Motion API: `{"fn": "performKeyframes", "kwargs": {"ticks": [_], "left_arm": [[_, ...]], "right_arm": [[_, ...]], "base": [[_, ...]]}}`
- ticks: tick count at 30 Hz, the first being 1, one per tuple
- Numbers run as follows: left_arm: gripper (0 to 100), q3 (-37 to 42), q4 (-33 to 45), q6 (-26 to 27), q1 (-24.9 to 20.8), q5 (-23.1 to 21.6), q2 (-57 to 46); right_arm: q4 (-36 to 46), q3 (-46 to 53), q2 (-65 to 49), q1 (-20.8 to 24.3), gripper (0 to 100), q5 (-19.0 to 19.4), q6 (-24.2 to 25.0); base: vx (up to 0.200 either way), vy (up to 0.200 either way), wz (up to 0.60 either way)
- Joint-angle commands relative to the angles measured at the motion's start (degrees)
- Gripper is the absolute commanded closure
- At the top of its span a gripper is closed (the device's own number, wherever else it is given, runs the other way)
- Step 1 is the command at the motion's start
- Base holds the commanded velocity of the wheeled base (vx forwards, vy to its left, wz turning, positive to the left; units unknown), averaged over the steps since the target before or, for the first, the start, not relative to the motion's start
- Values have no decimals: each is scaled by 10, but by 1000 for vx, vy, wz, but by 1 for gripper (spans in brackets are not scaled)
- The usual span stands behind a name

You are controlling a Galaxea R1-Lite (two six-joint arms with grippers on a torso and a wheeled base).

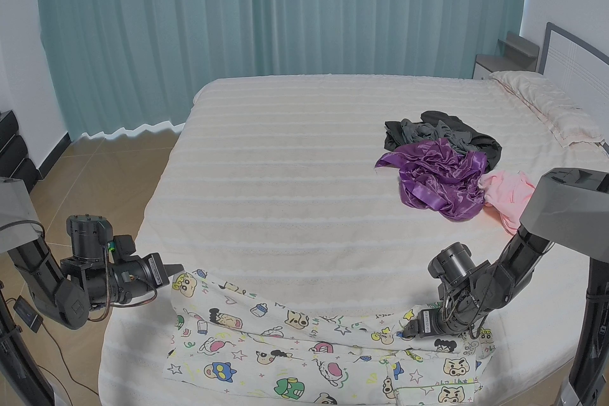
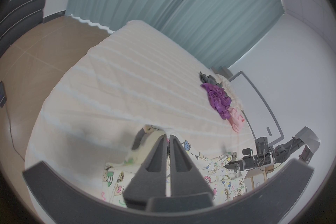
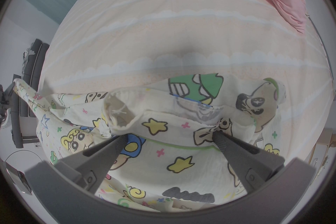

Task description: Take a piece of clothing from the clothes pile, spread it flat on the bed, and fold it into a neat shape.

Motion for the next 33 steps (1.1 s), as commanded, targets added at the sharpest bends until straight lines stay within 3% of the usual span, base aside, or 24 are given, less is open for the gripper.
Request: {"fn": "performKeyframes", "kwargs": {"ticks": [1, 20, 26, 33], "left_arm": [[100, -3, -18, 2, 0, -9, 4], [100, 19, -96, 35, 4, -13, 25], [100, 68, -96, 108, 6, -13, 23], [100, 122, -94, 200, 39, -9, 22]], "right_arm": [[1, 0, 3, 0, 0, 1, 0], [3, -8, 2, 0, 0, 2, 17], [4, -8, 1, 0, 0, 2, 17], [7, -8, 1, 0, 0, 2, 16]], "base": [[0, 0, 0], [0, 0, 0], [0, 0, 0], [0, 0, 0]]}}
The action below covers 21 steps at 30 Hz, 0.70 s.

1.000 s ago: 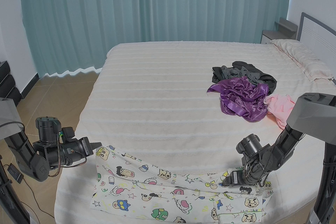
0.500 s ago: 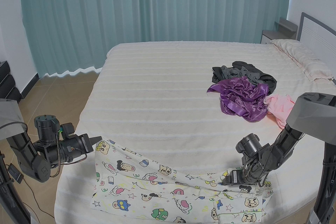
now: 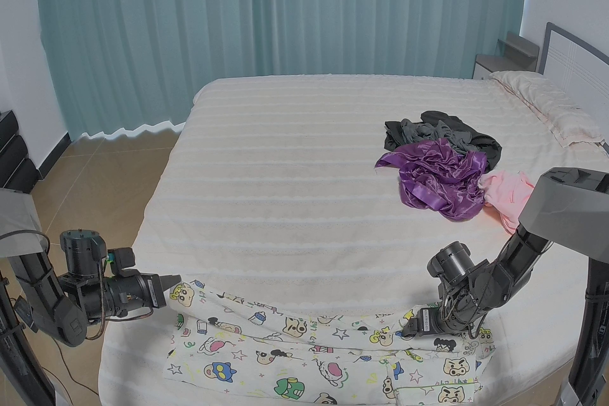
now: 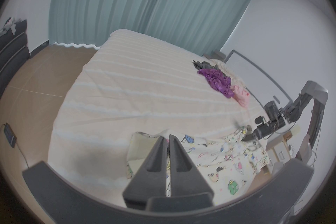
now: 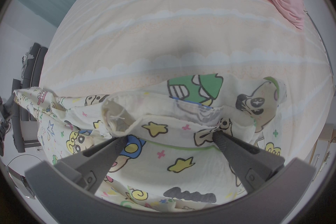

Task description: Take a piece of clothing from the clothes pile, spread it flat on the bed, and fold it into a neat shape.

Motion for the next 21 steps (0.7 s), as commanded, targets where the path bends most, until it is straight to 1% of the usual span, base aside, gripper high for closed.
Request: {"fn": "performKeyframes", "kwargs": {"ticks": [1, 5, 10, 11, 12, 18, 21], "left_arm": [[100, 35, 2, 28, 22, 2, -1], [100, 67, 3, 63, 24, 3, 3], [100, 82, 4, 94, 25, 10, 25], [100, 89, 2, 109, 26, 24, 42], [100, 90, 2, 113, 26, 27, 47], [100, 104, 1, 178, 35, 58, 114], [100, 110, 0, 187, 36, 61, 126]], "right_arm": [[1, 0, 0, 0, 0, 0, 0], [2, 0, 0, 1, 0, 0, -1], [3, 0, 0, 1, 0, -1, -2], [3, 1, 0, 1, 0, -1, -2], [3, 1, -1, 1, 0, -1, -2], [4, 1, -1, 2, 0, -1, -4], [4, 1, -1, 2, 0, -1, -4]], "base": [[0, 0, 0], [0, 0, 0], [0, 0, 0], [0, 0, 0], [0, 0, 0], [0, 0, 0], [0, 0, 0]]}}
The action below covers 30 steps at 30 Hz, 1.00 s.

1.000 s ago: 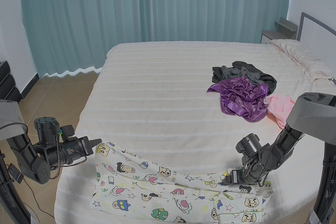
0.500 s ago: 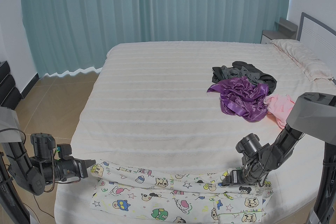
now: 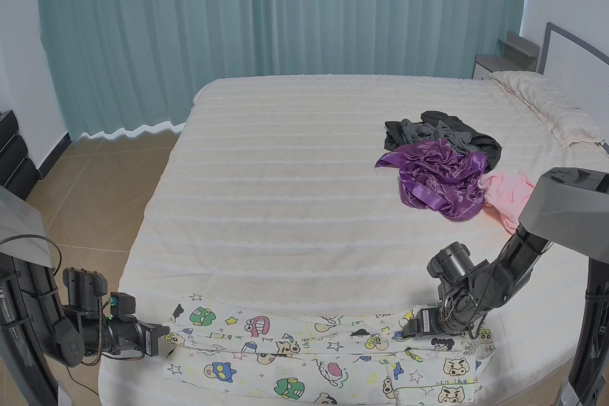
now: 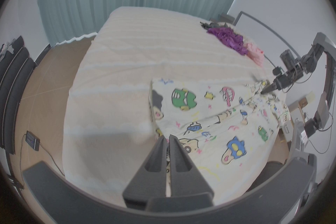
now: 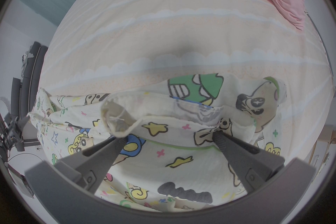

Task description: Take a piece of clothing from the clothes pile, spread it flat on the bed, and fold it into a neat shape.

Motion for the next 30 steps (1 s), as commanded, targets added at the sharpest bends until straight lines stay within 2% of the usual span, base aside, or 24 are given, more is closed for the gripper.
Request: {"fn": "performKeyframes", "kwargs": {"ticks": [1, 6, 7, 12, 15, 16, 19, 23, 24, 25, 26, 30], "left_arm": [[100, 10, 0, 12, 5, 5, 49], [100, 9, 0, 9, 5, 5, 48], [0, 10, 0, 9, 5, 5, 48], [0, 14, 0, 5, 10, 3, 46], [0, 14, 0, 5, 18, -1, 44], [0, 15, 0, 4, 33, -7, 43], [0, 18, 0, -8, 60, -42, 42], [0, 18, 0, -52, 96, -104, 38], [0, 18, 0, -52, 96, -104, 38], [0, 18, 0, -84, 116, -136, 34], [0, 18, 1, -104, 125, -152, 31], [0, 19, 1, -163, 141, -187, 22]], "right_arm": [[0, 0, -1, 1, 0, 0, 0], [0, 0, 0, 1, 0, 0, 0], [-1, 0, 0, 1, 0, 0, 2], [-3, 1, -6, 0, 0, 1, 13], [-3, 5, -28, 0, 0, 1, 23], [-1, 14, -66, 0, 0, 5, 30], [-1, 41, -120, -1, 0, 12, 32], [-2, 77, -179, -8, 0, 18, 31], [-2, 77, -179, -8, 0, 18, 31], [-2, 77, -179, -8, 0, 18, 31], [-9, 122, -214, -19, 0, 22, 25], [-9, 165, -261, -27, 0, 25, 22]], "base": [[0, 0, 0], [0, 0, 0], [0, 0, 0], [0, 0, 0], [0, 0, 0], [0, 0, 0], [0, 0, 0], [0, 0, 0], [0, 0, 0], [0, 0, 0], [0, 0, 0], [0, 0, 0]]}}
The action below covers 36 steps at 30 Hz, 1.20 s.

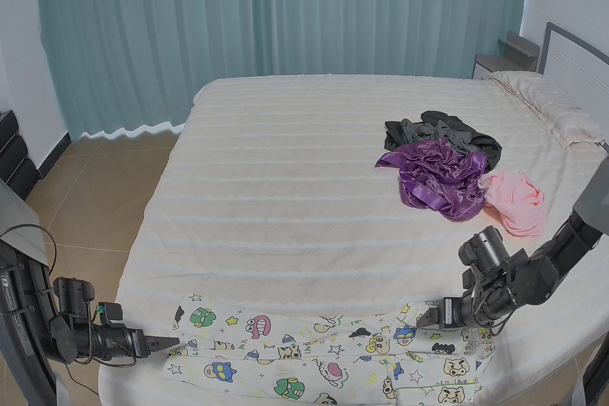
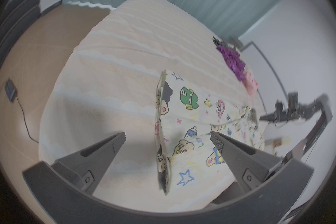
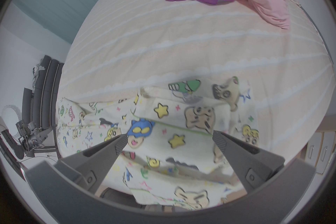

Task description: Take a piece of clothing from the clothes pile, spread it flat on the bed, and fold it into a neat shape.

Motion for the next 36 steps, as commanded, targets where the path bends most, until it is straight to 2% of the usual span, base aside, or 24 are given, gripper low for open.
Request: {"fn": "performKeyframes", "kwargs": {"ticks": [1, 3, 9, 12, 20, 33, 36], "left_arm": [[0, 10, 0, -66, 38, -44, -16], [0, 9, 0, -91, 38, -51, -15], [0, 9, 0, -96, 40, -50, -20], [0, 9, 0, -96, 48, -50, -12], [0, 9, 0, -96, 51, -50, -9], [0, 10, 0, -96, 55, -50, -5], [0, 10, 1, -96, 55, -50, -5]], "right_arm": [[-5, 70, -99, -15, 0, 6, -7], [-5, 94, -108, -17, 0, 12, -19], [-27, 125, -80, -39, 0, 21, -26], [-128, 176, -41, -56, 0, 33, -26], [-286, 228, 41, -63, 0, 38, -16], [-302, 220, 67, -98, 0, 77, -12], [-317, 209, 68, -95, 0, 80, 15]], "base": [[0, 0, 0], [0, 0, 0], [0, 0, 0], [0, 0, 0], [0, 0, 0], [0, 0, 0], [0, 0, 0]]}}
